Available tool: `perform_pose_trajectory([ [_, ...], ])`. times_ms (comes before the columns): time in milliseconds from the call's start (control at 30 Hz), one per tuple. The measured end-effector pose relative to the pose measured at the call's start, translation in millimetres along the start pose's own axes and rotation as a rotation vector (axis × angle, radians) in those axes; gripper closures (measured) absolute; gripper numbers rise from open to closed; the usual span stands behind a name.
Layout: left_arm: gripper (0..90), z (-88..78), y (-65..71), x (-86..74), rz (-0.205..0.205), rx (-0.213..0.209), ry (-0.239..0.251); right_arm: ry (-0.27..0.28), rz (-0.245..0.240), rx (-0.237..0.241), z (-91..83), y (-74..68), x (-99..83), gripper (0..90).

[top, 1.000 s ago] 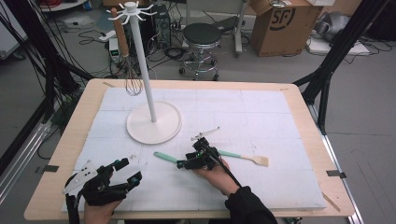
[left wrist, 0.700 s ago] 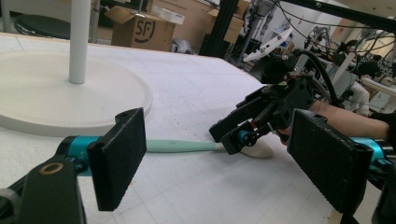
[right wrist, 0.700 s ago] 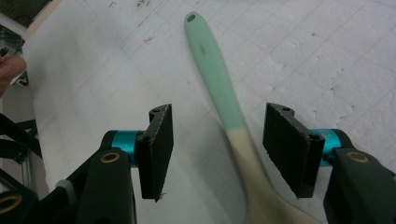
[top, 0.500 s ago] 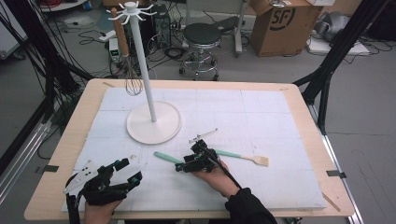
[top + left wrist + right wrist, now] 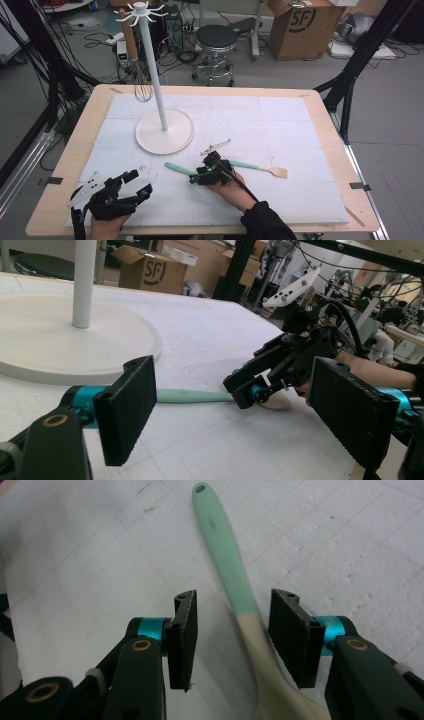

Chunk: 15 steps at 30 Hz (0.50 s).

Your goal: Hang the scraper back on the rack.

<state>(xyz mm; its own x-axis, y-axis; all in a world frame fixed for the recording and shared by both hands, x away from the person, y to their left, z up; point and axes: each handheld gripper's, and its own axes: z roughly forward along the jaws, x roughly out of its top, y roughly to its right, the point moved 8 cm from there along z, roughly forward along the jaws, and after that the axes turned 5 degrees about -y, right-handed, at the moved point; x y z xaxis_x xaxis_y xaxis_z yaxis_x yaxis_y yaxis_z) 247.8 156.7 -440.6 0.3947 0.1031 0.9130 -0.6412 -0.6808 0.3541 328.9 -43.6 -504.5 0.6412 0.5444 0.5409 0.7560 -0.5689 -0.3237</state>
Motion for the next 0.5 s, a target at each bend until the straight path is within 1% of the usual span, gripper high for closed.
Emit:
perform_pose_trajectory([
  [100,20.0,0.2,0.2,0.0,-0.002,-0.001,0.000,0.001,-0.008,-0.007,0.3,-1.6,-0.2,52.2],
  [167,20.1,0.3,0.0,-0.4,-0.001,-0.002,-0.002,0.002,-0.010,-0.002,0.5,-3.2,-0.3,48.9],
  [233,20.1,0.3,-0.4,-0.3,-0.003,0.000,-0.002,0.003,-0.008,-0.006,0.6,-3.8,-0.3,48.8],
  [367,20.1,-0.1,-0.8,-0.3,-0.002,0.002,-0.001,0.009,0.030,0.011,-0.4,-0.6,0.3,52.4],
  [467,20.1,0.0,-1.1,-0.5,-0.001,0.003,-0.003,0.010,0.080,0.042,-1.5,2.2,0.7,54.8],
  [500,20.1,0.0,-0.9,-0.5,-0.001,0.002,-0.003,0.010,0.081,0.045,-1.5,2.2,0.8,54.6],
])
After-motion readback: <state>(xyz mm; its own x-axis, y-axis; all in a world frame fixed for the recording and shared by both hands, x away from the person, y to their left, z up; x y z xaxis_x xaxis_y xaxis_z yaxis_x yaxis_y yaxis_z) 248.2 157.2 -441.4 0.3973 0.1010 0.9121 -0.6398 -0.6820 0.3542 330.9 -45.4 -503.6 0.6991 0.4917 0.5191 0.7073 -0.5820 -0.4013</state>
